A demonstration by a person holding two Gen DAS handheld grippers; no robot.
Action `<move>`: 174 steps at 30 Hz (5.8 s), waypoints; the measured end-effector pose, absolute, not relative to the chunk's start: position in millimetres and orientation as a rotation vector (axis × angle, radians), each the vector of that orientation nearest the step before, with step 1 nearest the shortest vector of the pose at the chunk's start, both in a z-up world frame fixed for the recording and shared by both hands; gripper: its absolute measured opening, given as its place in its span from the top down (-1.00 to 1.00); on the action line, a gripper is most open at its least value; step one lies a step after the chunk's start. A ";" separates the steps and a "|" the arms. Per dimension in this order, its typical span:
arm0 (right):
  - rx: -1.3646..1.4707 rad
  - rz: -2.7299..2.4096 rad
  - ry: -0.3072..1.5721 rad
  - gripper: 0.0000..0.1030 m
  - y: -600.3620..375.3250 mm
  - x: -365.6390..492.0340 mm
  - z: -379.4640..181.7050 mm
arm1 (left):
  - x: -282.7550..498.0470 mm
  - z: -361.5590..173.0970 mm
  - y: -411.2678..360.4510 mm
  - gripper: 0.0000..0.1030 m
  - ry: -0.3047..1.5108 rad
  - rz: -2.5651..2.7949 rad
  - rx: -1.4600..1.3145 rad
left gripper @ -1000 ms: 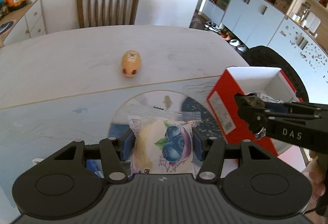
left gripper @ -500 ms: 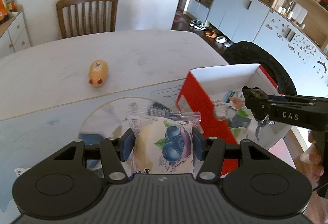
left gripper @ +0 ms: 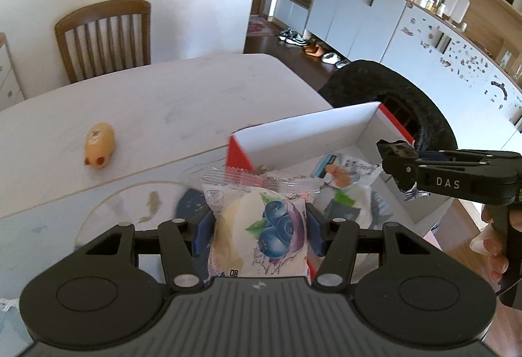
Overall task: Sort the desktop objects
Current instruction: 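Carry the blueberry bag and dark brown pack with both tools into the box, then lower both packs into the box and open both tools, then withdraw both open tools up out of the box, then move both tools toward the blue box and white cable on the table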
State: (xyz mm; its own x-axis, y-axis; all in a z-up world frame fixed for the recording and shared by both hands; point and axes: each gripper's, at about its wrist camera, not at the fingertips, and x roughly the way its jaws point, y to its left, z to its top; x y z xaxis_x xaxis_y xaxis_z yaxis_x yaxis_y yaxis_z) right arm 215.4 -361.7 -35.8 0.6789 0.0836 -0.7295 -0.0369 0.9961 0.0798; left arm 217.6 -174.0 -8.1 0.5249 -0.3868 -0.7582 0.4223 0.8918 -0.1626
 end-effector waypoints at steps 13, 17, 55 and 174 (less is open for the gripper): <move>0.057 0.033 0.867 0.35 -412.0 228.5 -53.5 | 233.9 -22.9 -249.2 -0.09 0.920 -0.538 0.127; 0.041 0.037 0.882 0.35 -417.2 232.5 -60.4 | 243.3 -29.1 -265.3 -0.09 0.933 -0.537 0.142; -0.108 0.192 1.060 0.31 -412.0 234.1 -119.9 | 299.1 -86.3 -311.9 -0.07 1.040 -0.479 0.271; -0.113 0.331 0.873 -0.47 -110.2 173.3 -73.4 | 183.4 -58.0 72.6 -0.99 0.856 -0.283 -0.001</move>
